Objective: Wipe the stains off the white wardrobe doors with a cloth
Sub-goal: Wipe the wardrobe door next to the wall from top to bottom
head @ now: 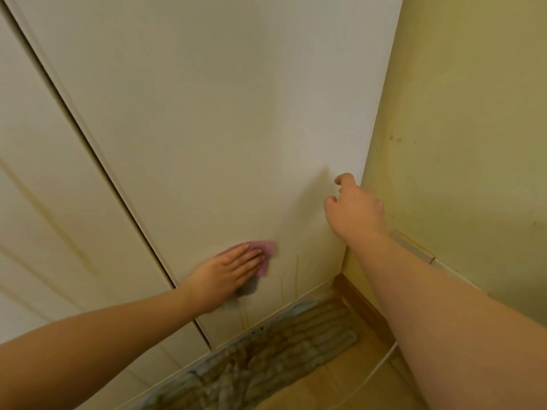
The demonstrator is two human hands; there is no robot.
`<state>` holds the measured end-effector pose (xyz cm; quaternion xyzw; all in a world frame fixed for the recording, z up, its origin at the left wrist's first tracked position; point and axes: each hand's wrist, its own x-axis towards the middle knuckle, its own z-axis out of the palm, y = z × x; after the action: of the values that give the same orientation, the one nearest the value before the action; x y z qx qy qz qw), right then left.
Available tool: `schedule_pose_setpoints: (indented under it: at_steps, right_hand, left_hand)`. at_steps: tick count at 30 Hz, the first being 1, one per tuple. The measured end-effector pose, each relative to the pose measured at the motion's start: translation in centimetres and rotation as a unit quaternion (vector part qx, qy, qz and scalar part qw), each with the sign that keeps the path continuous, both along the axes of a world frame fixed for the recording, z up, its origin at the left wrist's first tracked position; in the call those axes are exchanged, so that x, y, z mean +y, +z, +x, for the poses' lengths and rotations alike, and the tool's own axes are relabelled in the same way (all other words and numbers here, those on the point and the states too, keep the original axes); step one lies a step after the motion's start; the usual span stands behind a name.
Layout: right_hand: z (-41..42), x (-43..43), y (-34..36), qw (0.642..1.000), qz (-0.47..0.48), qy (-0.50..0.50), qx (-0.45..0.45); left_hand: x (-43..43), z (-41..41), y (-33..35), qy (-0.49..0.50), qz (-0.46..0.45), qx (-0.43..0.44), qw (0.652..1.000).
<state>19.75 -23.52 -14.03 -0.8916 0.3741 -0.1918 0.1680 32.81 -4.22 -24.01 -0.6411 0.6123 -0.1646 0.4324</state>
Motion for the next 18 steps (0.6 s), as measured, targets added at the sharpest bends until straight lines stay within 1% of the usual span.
schedule_pose_setpoints:
  at_steps: [1,3,7,11,12,14,15,16,17,18]
  right_hand:
    - [0.0,0.1,-0.3,1.0,-0.002,0.003,0.011]
    - [-0.2,0.3,-1.1,0.999,-0.003,0.007,0.039]
    - [-0.8,0.5,-1.5,0.995,-0.019,-0.007,0.099]
    - [1.0,2.8,-1.3,0.993,-0.004,-0.034,0.111]
    - [1.8,3.8,-1.3,0.993,0.006,-0.039,0.109]
    - [3.3,5.9,-1.7,0.994,0.019,-0.061,0.092]
    - [3.8,6.8,-2.4,0.993,0.029,-0.078,0.084]
    - [4.2,7.9,-3.3,0.992,0.037,-0.097,0.075]
    - [5.0,8.9,-4.3,0.991,0.031,-0.117,0.063]
    - [5.5,9.7,-5.6,0.989,0.023,-0.133,0.058]
  left_hand:
    - [0.4,-0.1,0.0,0.02,0.02,0.023,0.999]
    - [0.8,0.1,0.3,0.04,0.015,0.07,0.997]
    - [0.4,0.1,-0.1,0.001,-0.02,0.084,0.996]
    - [0.8,-0.3,0.7,0.03,-0.021,0.097,0.995]
    - [1.0,0.0,-0.2,0.014,-0.066,0.104,0.992]
    - [1.5,1.1,-3.0,-0.003,-0.212,0.097,0.972]
    - [1.4,1.1,-3.1,0.025,-0.248,0.093,0.964]
    - [1.2,1.2,-3.7,0.012,-0.241,0.103,0.965]
    - [0.6,1.4,-4.1,-0.021,-0.218,0.095,0.971]
    - [0.3,1.3,-5.2,-0.068,-0.177,0.088,0.978]
